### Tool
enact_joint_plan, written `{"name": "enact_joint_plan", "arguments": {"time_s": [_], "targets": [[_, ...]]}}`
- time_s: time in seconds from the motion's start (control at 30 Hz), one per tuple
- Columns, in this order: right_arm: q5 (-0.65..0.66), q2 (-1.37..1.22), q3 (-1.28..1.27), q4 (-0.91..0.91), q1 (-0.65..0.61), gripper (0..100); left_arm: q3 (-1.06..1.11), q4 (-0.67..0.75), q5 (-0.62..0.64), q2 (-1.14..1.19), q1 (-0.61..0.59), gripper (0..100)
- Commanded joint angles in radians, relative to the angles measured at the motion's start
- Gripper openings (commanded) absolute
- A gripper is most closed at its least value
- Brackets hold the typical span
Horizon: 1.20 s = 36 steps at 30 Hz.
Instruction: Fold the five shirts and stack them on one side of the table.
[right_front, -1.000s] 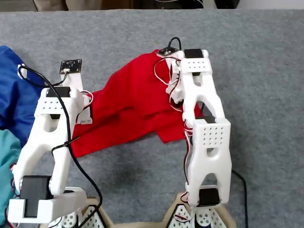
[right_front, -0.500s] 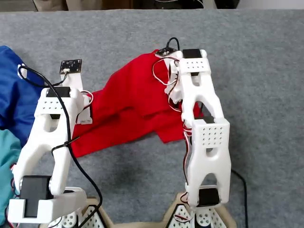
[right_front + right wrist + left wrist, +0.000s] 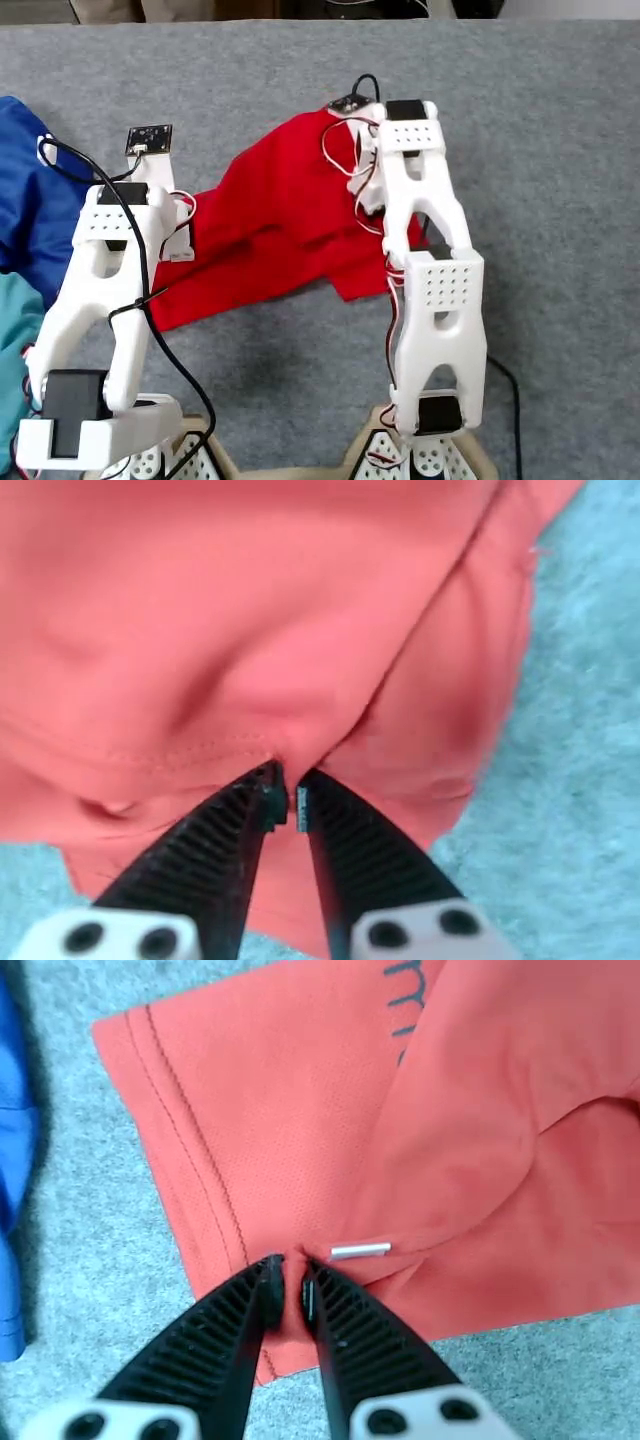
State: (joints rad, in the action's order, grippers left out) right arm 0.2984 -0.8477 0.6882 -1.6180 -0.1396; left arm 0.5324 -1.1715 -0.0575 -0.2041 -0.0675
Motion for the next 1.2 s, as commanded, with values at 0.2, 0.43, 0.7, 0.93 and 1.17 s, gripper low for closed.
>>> {"name": "enact_joint_plan", "arguments": {"time_s": [0.2, 0.43, 0.7, 0.93, 1.17], "targets": [[0.017, 0.085, 0.200, -0.110, -0.012, 3.0, -0.011, 0.008, 0.008, -0.027, 0.012, 2], [0.037, 0.082, 0.219, -0.133, -0.012, 5.7, -0.012, 0.006, 0.008, -0.027, 0.012, 2], [0.031, 0.050, 0.206, -0.133, -0.004, 0.9, -0.006, 0.005, 0.008, -0.027, 0.012, 2], [0.028, 0.071, 0.211, -0.138, -0.002, 0.9, -0.006, 0.005, 0.008, -0.027, 0.011, 2], [0.020, 0.177, 0.248, -0.164, 0.053, 0.5, -0.020, 0.003, 0.008, -0.028, 0.006, 2]]}}
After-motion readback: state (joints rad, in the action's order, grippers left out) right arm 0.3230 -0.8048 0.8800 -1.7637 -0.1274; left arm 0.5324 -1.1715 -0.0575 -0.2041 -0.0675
